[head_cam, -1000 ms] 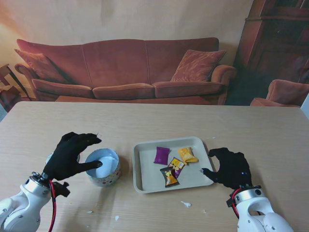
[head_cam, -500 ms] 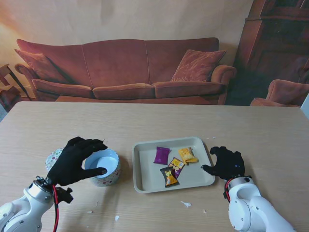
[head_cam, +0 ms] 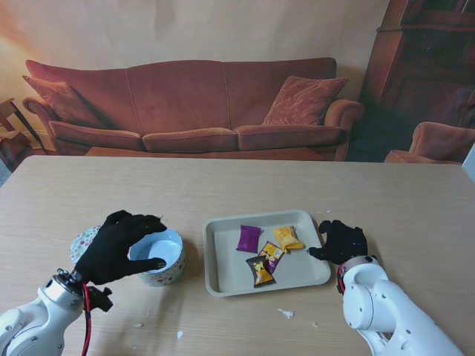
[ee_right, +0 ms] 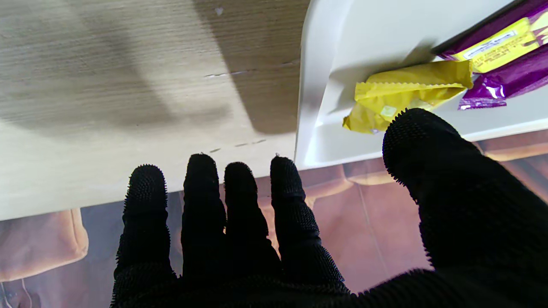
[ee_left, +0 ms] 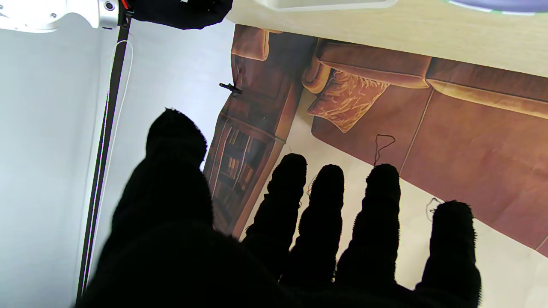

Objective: Pour cookies into a cookie box

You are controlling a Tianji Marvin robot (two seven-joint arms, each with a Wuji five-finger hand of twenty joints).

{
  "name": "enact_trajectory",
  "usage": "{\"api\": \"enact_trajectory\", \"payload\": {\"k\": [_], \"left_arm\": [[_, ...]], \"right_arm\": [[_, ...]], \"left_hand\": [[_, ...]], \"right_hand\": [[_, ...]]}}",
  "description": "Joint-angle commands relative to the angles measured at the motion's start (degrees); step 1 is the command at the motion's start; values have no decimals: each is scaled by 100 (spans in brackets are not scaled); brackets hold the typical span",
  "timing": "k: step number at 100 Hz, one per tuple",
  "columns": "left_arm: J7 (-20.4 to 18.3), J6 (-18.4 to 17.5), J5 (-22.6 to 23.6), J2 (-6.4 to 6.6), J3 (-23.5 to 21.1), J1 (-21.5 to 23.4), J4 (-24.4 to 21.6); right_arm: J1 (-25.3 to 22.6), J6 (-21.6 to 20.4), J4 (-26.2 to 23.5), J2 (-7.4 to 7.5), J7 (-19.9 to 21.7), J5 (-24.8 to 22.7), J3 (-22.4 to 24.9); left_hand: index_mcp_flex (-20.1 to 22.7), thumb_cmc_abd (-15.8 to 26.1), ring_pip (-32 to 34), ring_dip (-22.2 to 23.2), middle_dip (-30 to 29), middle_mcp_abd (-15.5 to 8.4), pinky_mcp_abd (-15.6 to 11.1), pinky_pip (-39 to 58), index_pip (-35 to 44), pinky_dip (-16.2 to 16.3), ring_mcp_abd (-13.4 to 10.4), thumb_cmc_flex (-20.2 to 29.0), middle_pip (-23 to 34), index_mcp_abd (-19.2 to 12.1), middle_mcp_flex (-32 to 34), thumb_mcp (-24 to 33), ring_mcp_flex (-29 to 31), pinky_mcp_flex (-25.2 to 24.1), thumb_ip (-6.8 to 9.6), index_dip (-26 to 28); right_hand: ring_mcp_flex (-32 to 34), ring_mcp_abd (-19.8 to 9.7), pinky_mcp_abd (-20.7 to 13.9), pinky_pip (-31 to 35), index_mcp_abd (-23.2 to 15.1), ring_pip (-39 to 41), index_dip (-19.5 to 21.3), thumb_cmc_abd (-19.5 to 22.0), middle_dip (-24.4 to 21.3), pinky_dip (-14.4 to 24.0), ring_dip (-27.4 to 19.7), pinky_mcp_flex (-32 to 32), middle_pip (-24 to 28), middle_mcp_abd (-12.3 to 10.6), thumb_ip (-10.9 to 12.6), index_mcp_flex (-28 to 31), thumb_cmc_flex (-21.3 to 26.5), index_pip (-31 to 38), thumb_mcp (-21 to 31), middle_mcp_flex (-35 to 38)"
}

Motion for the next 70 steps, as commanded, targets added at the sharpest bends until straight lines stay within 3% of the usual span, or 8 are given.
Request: {"api": "enact_trajectory", "payload": {"k": [1,10,27,70], "left_arm": [[-73,-13,32,-2,-4,0,-22],[-10,-24,138,4,25,-53,45],[-106,-58,143,25,28,-68,59],[-177,-45,-12,17,24,-78,59]], "right_arm": [[93,-22,72,-16,133,-62,-50],[242,87,180,-28,151,59,-165],[381,180,185,39,553,-57,-239],[760,15,390,163,1107,-446,-458]], "left_hand": [[100,55,67,23,40,-106,92,112,51,-35,-16,51,36,-65,164,-64,221,9,2,48],[95,55,75,28,45,-106,93,142,65,-32,-15,51,43,-68,183,-70,231,19,0,52],[80,75,74,30,49,-121,88,176,77,-40,-39,42,40,-77,165,-84,216,19,-2,52],[158,95,89,35,48,-73,104,238,132,-56,-16,110,29,-80,250,-52,269,57,2,62]], "right_hand": [[-39,-86,-81,-37,168,178,-58,-110,61,79,63,-15,111,-30,-198,-148,172,86,184,-131],[-54,-69,-91,-41,243,179,-55,-154,69,74,58,-50,131,-1,-186,-122,263,137,270,-109],[-80,-84,-108,-44,247,179,-50,-163,70,65,51,-82,144,-3,-209,-93,190,199,303,-57],[2,-109,-127,5,-21,222,291,-127,78,51,54,-11,160,-50,-232,145,55,658,275,106]]}}
